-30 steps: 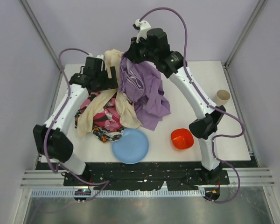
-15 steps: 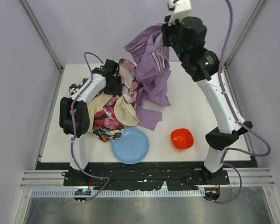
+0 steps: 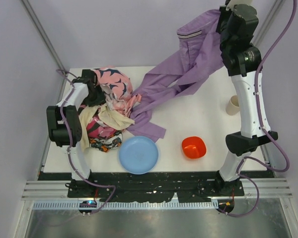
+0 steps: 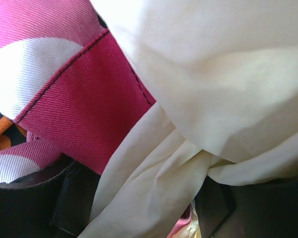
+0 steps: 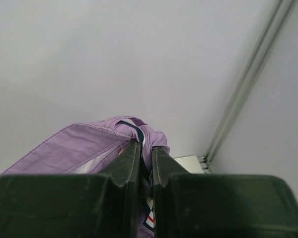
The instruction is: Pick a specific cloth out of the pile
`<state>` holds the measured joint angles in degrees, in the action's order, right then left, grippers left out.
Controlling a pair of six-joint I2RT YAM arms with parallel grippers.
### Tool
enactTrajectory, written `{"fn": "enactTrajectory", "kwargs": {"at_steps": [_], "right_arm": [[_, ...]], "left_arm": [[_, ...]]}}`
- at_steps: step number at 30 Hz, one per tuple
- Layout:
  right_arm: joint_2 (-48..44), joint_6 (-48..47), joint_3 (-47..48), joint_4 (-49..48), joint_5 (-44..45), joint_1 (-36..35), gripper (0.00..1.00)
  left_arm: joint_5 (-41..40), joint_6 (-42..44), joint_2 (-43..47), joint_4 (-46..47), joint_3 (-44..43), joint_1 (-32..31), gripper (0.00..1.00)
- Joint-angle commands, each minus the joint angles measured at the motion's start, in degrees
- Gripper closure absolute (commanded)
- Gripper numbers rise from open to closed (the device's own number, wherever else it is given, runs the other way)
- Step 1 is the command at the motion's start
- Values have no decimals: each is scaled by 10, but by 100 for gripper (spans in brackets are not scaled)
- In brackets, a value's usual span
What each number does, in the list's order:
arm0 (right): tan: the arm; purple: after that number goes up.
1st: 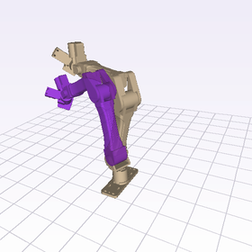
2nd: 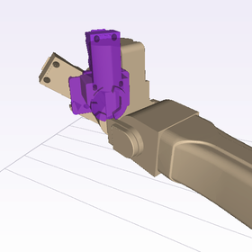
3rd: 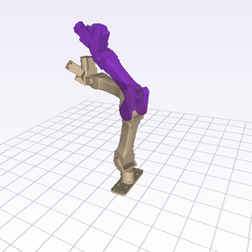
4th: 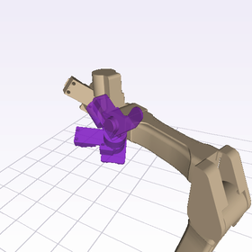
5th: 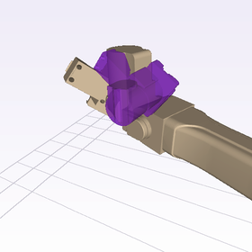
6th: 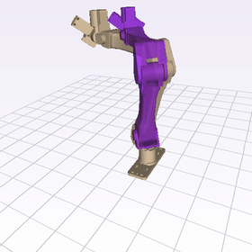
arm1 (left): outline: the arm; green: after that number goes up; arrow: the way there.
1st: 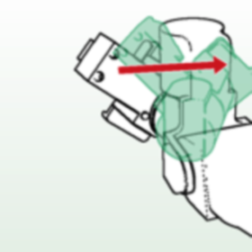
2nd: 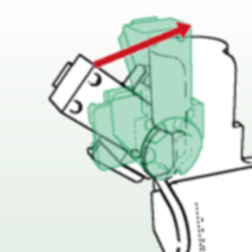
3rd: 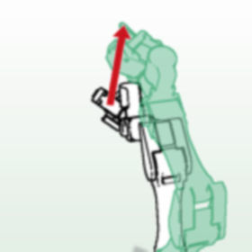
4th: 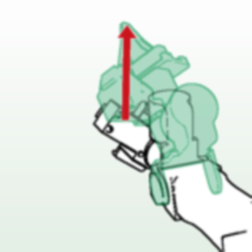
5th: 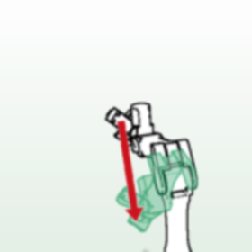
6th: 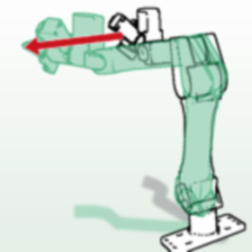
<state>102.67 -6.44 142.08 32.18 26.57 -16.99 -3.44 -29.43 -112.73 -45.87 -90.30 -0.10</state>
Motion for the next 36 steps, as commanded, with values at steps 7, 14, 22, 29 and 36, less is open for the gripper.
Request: {"fn": "enactTrajectory", "kwargs": {"at_steps": [7, 14, 22, 29, 36], "right_arm": [[-75, -24, -1, -149, 33, 133, 95], [-73, 19, -5, -135, -59, 157, 95], [-41, 111, 5, -126, -246, 151, 95], [-4, 50, 21, -121, -283, 70, 95], [12, 58, -33, -113, -224, 64, 95]], "left_arm": [[-90, -7, 3, -32, 8, -2, 31], [-89, -8, 15, -27, 20, -2, 31], [-69, -7, 18, -15, 25, -2, 31], [-46, -4, 30, 0, 36, -2, 31], [-34, -6, 51, 10, 51, -2, 30]]}}
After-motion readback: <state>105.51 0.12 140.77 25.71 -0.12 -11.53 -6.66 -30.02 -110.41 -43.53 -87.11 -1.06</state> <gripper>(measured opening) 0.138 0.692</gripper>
